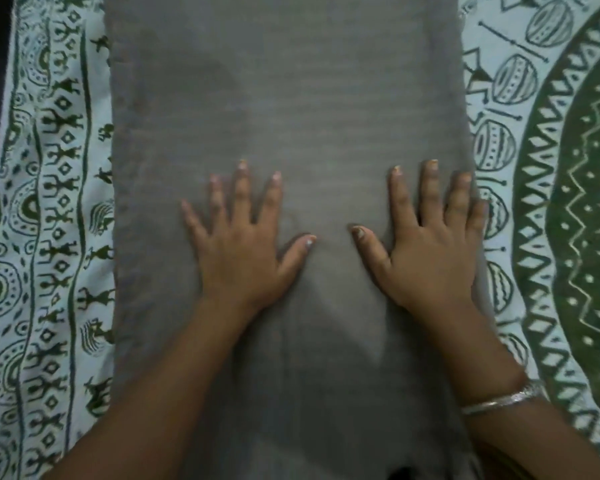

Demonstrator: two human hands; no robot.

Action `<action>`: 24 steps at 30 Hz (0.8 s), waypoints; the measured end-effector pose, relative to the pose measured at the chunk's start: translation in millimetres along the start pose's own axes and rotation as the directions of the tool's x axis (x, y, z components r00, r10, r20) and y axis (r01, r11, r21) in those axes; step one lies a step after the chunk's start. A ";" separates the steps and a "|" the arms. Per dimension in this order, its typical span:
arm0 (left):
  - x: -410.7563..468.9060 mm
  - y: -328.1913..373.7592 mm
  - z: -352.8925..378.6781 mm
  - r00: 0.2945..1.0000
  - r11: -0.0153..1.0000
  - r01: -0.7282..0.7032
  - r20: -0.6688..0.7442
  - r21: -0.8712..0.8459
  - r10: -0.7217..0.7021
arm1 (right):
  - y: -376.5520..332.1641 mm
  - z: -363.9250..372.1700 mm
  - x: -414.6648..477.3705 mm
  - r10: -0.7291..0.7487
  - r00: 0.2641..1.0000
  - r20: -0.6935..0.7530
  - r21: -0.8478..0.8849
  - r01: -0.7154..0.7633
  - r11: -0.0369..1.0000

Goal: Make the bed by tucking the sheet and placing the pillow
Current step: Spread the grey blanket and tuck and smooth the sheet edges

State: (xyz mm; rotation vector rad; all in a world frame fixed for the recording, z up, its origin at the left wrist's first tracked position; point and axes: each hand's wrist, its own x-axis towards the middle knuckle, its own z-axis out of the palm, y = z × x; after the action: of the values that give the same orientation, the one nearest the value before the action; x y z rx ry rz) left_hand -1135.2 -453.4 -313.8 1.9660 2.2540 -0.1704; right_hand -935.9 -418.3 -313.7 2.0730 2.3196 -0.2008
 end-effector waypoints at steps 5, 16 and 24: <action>-46.6 28.4 1.5 0.965 0.968 -0.252 0.076 0.001 0.251 | 11.3 0.3 -41.4 -0.052 0.997 0.055 -0.029 0.054 0.998; -91.0 187.1 5.9 0.765 0.766 -0.642 0.030 -0.041 0.643 | 120.5 -6.0 -136.9 0.159 0.976 0.147 0.095 -0.174 0.980; -143.7 269.2 16.1 0.643 0.644 -0.764 0.102 0.023 0.759 | 181.1 -2.0 -228.0 0.504 0.850 0.155 0.076 -0.519 0.852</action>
State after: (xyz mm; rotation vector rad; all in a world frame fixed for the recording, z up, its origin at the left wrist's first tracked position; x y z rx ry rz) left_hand -849.0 -559.4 -300.4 2.6853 1.1814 -0.2127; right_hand -729.9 -623.8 -302.5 2.5540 1.6339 -0.4437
